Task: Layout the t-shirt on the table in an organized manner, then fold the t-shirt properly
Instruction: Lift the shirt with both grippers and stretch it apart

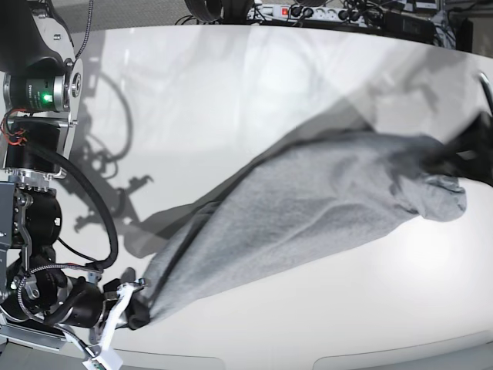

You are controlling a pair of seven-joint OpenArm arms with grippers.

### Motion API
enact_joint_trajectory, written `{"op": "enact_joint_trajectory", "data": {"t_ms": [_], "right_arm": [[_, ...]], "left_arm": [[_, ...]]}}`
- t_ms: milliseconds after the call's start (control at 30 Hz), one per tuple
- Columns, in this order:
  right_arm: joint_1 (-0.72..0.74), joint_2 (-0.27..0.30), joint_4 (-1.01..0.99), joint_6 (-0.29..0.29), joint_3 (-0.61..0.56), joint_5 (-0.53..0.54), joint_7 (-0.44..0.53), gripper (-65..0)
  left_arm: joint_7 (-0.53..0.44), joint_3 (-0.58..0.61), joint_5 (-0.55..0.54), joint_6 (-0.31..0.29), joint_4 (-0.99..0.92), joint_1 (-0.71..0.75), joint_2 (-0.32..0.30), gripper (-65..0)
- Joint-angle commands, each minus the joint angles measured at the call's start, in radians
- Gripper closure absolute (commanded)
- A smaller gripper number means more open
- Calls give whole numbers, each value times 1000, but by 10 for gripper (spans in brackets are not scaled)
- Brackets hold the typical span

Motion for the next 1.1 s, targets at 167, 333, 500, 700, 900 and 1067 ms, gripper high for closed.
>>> {"op": "enact_joint_trajectory", "data": {"t_ms": [167,333,500,700,900,1067], "right_arm": [[38,8,16,-40,6,-85,50,0],[38,8,16,-117,5,-216,92,0],[38,8,15,-269,5,-410,108,0],[38,8,15,-322,5,-466,130,-51],[39,8,15,-363,5,-459,161,-390],[39,8,15,-346,5,-448,163,-390]], "left_arm": [[-57,206,-23,-5,47,-3,148,0],[-130,328,82,-5,46,-3,272,0],[-130,421,94,-5,47,0,351,0],[-140,507,94,-5,47,-1,376,-26],[-141,506,94,-5,47,-1,375,-414],[-142,436,95,-5,49,-6,375,-414]]}}
